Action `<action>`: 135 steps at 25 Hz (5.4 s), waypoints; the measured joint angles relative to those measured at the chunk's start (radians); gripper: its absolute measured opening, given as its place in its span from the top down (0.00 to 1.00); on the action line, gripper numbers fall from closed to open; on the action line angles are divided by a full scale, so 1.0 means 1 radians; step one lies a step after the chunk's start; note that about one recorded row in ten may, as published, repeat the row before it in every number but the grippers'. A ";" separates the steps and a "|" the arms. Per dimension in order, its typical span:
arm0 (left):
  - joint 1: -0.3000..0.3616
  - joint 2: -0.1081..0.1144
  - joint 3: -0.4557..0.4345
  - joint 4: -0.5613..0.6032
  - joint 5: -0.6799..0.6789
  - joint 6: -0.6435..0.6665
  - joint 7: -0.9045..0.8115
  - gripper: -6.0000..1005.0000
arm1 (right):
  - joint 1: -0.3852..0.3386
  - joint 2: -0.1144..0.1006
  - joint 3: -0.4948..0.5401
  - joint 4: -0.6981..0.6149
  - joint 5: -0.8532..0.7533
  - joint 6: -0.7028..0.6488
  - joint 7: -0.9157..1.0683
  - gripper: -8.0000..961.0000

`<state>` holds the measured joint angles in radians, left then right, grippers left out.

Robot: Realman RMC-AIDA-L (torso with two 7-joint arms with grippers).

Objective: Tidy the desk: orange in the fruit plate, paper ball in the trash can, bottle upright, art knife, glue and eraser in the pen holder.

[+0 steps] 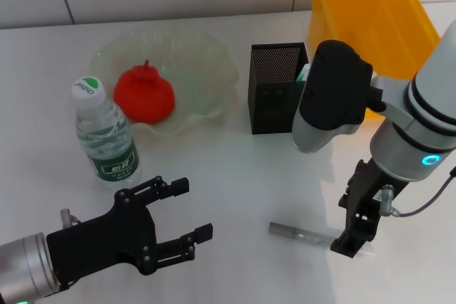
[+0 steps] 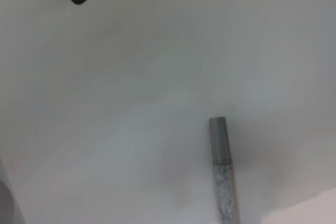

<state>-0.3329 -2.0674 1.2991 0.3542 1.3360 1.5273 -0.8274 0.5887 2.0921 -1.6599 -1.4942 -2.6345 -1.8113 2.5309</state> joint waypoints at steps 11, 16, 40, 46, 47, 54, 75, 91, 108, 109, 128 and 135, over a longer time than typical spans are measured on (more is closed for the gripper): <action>0.000 0.001 0.000 -0.002 0.000 0.003 -0.001 0.21 | 0.003 0.000 -0.027 0.027 -0.004 0.023 0.031 0.36; 0.000 0.001 0.000 -0.003 0.000 0.003 -0.001 0.21 | -0.003 0.000 -0.048 0.036 -0.004 0.041 0.032 0.48; 0.003 0.003 0.000 -0.003 0.003 -0.004 -0.002 0.21 | -0.009 0.000 -0.095 0.091 0.004 0.089 0.031 0.71; 0.001 0.003 0.000 -0.003 0.005 -0.004 -0.010 0.21 | -0.009 0.000 -0.095 0.092 0.001 0.092 0.029 0.74; 0.001 0.003 0.000 -0.003 0.005 -0.004 -0.012 0.21 | -0.009 0.000 -0.095 0.092 0.001 0.093 0.027 0.75; 0.000 0.003 0.000 -0.003 0.006 -0.003 -0.013 0.21 | -0.009 0.000 -0.102 0.094 0.001 0.097 0.011 0.77; 0.000 0.003 0.000 -0.003 0.006 0.002 -0.013 0.21 | -0.017 0.000 -0.133 0.114 0.005 0.122 -0.020 0.83; 0.000 0.001 0.000 0.003 0.004 0.004 -0.027 0.21 | -0.032 -0.009 0.290 -0.146 0.050 -0.033 -0.151 0.85; -0.050 -0.006 0.000 -0.001 0.000 0.015 -0.036 0.21 | 0.051 -0.011 0.392 -0.410 -0.272 0.023 -0.496 0.85; -0.050 -0.006 0.000 0.000 0.000 0.016 -0.036 0.21 | 0.047 -0.010 0.384 -0.419 -0.280 0.037 -0.516 0.85; -0.036 -0.008 -0.012 0.011 -0.011 0.045 -0.005 0.21 | -0.043 -0.003 0.304 -0.498 -0.286 0.189 -1.036 0.84; -0.034 -0.007 -0.002 0.010 -0.012 0.050 -0.009 0.21 | -0.049 -0.003 0.271 -0.459 -0.288 0.262 -1.183 0.83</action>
<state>-0.3668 -2.0745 1.2968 0.3639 1.3237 1.5771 -0.8367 0.5399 2.0891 -1.3893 -1.9536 -2.9221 -1.5489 1.3478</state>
